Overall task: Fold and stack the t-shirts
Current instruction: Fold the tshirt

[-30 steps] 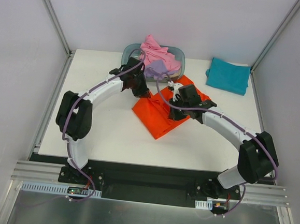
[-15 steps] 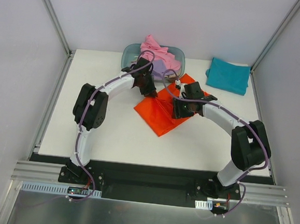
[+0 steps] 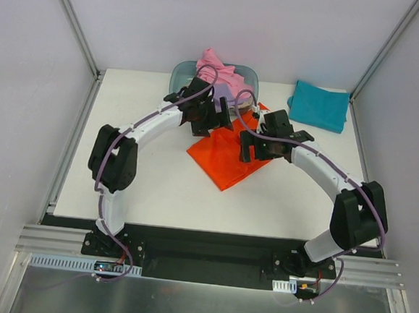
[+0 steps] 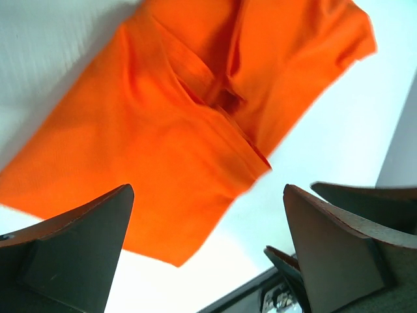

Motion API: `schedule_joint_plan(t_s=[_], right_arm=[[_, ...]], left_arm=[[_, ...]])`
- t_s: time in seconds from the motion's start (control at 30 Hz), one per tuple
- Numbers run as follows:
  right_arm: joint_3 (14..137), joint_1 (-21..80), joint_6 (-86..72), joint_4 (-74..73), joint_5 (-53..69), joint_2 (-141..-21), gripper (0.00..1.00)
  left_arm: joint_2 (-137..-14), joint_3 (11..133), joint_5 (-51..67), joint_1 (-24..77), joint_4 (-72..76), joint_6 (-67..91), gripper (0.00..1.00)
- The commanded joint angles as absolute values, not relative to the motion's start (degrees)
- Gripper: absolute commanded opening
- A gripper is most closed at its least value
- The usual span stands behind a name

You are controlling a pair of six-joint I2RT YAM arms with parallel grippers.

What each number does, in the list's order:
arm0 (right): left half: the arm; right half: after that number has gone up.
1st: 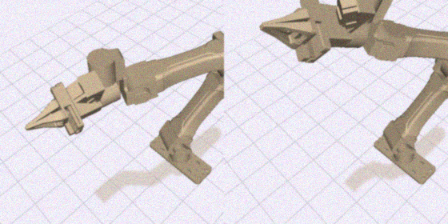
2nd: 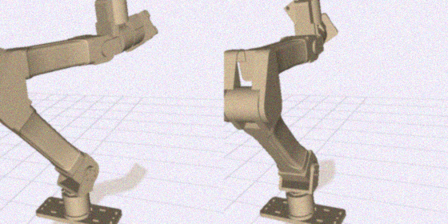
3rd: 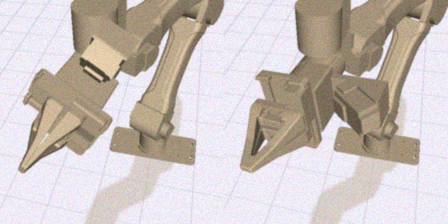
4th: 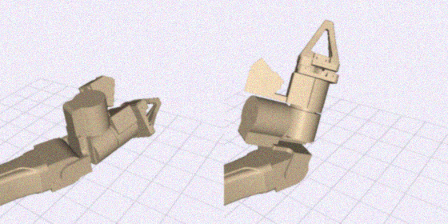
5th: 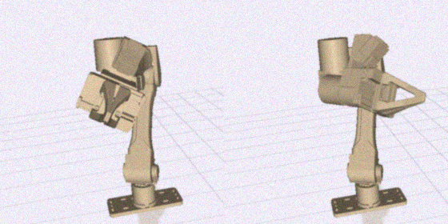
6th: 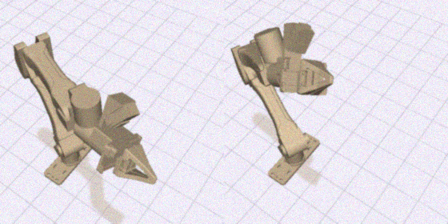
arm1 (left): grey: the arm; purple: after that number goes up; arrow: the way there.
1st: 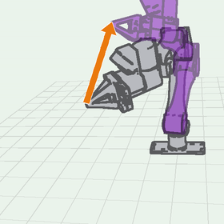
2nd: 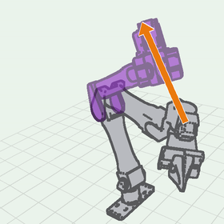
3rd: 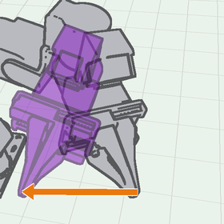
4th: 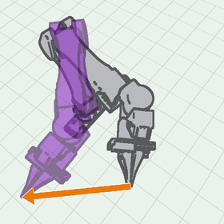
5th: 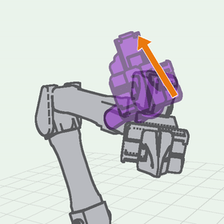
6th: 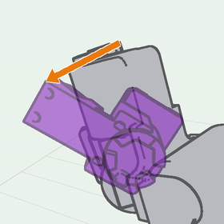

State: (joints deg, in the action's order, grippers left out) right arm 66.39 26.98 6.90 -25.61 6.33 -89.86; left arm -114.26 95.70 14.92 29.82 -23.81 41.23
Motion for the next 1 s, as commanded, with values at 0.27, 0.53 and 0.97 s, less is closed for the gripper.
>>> schedule_joint_plan(t_s=[0.27,0.53,0.97], right_arm=[[69.95,30.49,3.25,-19.17,21.62,-94.21,0.99],[72.77,30.32,5.09,-21.27,11.00,-104.58,1.00],[72.07,39.43,18.89,-27.95,2.38,-93.52,0.99]], left_arm=[[-89.92,72.79,5.62,27.52,-23.64,42.36,0.99],[-86.74,62.58,9.04,21.28,-23.56,44.30,0.99],[-83.42,58.29,10.20,15.48,-23.64,43.50,0.99]])
